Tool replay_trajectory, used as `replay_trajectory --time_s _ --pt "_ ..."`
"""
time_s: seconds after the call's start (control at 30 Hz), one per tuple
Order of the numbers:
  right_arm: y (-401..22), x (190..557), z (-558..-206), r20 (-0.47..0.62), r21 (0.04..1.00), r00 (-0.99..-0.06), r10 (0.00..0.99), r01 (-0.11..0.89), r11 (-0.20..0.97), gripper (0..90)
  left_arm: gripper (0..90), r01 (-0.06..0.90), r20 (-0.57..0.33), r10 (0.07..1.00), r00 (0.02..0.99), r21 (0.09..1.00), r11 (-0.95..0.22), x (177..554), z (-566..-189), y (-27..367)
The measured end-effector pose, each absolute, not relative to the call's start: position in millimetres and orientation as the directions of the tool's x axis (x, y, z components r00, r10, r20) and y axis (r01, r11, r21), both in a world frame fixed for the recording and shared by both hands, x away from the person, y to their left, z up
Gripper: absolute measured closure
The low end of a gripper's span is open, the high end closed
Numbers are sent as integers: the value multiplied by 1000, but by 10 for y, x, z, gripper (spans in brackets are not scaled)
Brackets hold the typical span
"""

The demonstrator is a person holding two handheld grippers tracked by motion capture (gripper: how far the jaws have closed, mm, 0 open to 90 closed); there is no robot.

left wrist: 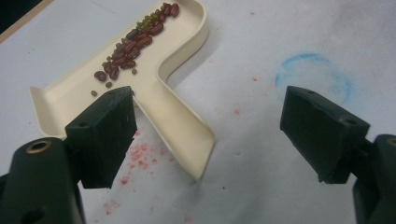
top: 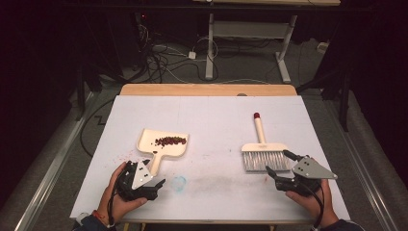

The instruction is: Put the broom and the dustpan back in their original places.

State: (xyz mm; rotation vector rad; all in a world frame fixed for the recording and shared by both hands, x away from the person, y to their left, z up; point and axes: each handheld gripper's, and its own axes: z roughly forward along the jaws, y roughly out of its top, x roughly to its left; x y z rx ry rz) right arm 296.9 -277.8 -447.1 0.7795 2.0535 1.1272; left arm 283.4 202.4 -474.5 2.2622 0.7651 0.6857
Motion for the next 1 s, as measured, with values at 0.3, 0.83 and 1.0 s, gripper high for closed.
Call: replay_trajectory --time_s 0.3,0.83,1.0 --pt "-2790 2836 -4627 -255 848 -621 741 224 480 216 184 326 271 666 695 707 -627 2832 -4742 2026" --pt "-2757 2782 -4609 -274 848 -628 728 199 491 215 183 312 286 657 697 704 -638 2789 -4735 2009" --pt "-2746 2773 -4592 -284 849 -622 730 190 493 214 184 307 290 652 701 702 -643 2784 -4738 2003"
